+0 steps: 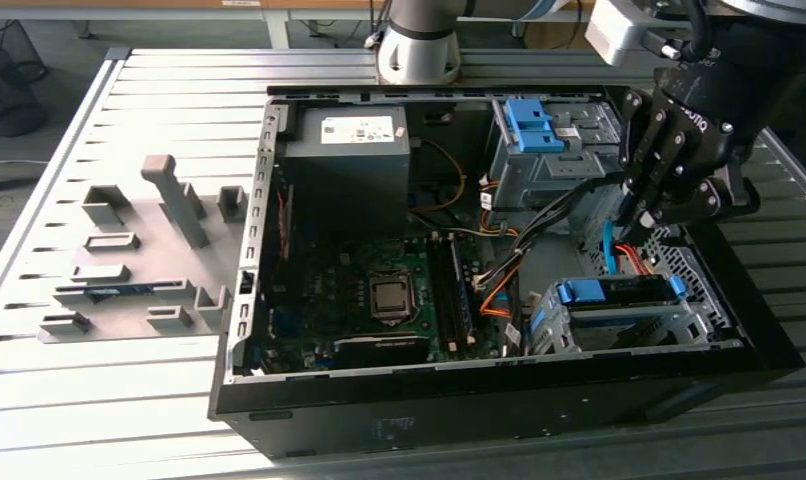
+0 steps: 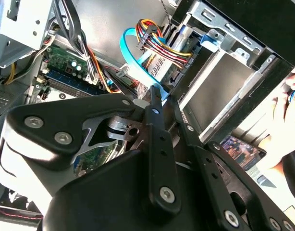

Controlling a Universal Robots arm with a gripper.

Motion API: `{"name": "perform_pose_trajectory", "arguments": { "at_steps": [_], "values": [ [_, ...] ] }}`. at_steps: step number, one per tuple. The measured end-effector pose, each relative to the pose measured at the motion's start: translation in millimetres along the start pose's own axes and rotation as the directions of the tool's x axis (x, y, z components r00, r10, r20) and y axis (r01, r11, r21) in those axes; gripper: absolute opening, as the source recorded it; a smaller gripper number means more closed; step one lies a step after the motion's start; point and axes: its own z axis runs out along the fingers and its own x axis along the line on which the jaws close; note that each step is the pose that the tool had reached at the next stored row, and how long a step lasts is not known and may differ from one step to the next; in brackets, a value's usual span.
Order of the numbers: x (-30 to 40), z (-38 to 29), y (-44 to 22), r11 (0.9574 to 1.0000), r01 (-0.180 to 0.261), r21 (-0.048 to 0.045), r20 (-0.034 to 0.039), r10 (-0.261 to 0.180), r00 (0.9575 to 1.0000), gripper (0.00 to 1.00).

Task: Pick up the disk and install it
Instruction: 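Insert the second disk wire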

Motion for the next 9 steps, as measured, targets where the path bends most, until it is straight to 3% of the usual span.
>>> {"name": "perform_pose_trajectory", "arguments": {
  "at_steps": [3,9],
  "values": [
    [-0.4,4.0,-0.4,1.0,0.0,0.0001,-0.0056,0.0,1.0,0.24],
    [-0.9,8.9,-0.8,1.0,0.0,0.0002,-0.0066,0.0,1.0,0.16]
  ]
}}
